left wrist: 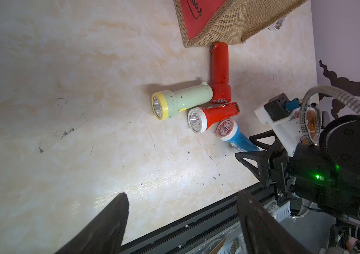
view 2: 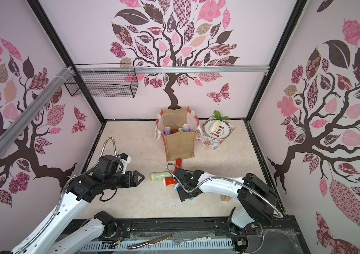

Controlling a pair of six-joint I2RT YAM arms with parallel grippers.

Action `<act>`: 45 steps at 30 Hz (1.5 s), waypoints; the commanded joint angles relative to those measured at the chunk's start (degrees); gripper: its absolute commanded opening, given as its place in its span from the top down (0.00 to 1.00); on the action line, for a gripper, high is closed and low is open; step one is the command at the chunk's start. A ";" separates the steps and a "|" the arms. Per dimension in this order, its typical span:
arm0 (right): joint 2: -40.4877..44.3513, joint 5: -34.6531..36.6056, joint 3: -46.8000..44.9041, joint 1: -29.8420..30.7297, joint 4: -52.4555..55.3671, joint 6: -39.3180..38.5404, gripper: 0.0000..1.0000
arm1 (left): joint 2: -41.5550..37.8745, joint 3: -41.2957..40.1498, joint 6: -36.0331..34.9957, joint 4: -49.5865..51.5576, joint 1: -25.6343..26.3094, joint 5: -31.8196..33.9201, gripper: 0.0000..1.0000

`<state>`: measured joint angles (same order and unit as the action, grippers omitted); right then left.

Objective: Put the flashlights into the tote bags
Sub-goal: Pick up the flashlight from the center of the board.

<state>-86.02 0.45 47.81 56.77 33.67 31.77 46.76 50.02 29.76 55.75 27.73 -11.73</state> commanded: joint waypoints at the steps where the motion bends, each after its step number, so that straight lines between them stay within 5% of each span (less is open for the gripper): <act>1: -1.23 1.20 0.92 1.16 1.91 0.46 0.44 | -0.61 -1.32 -0.76 -1.07 -0.22 0.54 0.19; 9: -2.18 2.20 1.12 2.33 2.10 0.76 0.48 | -0.19 -1.32 -0.80 -1.23 -0.04 0.43 0.19; 24: 5.46 2.58 2.28 2.82 2.20 -1.87 1.00 | 0.21 1.21 -1.72 -2.52 -0.05 -0.20 0.19; 33: 13.15 7.89 11.38 2.82 2.26 -2.38 1.00 | 0.09 3.34 -5.12 -2.70 0.12 -0.03 0.19; 45: 2.95 13.12 38.32 -0.78 7.16 -7.31 1.00 | -1.10 11.33 -3.62 -4.28 1.53 -4.94 0.08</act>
<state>-79.22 11.38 79.85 57.52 38.94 26.87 47.07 57.98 25.56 52.82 29.04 -15.20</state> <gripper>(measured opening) 0.321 0.920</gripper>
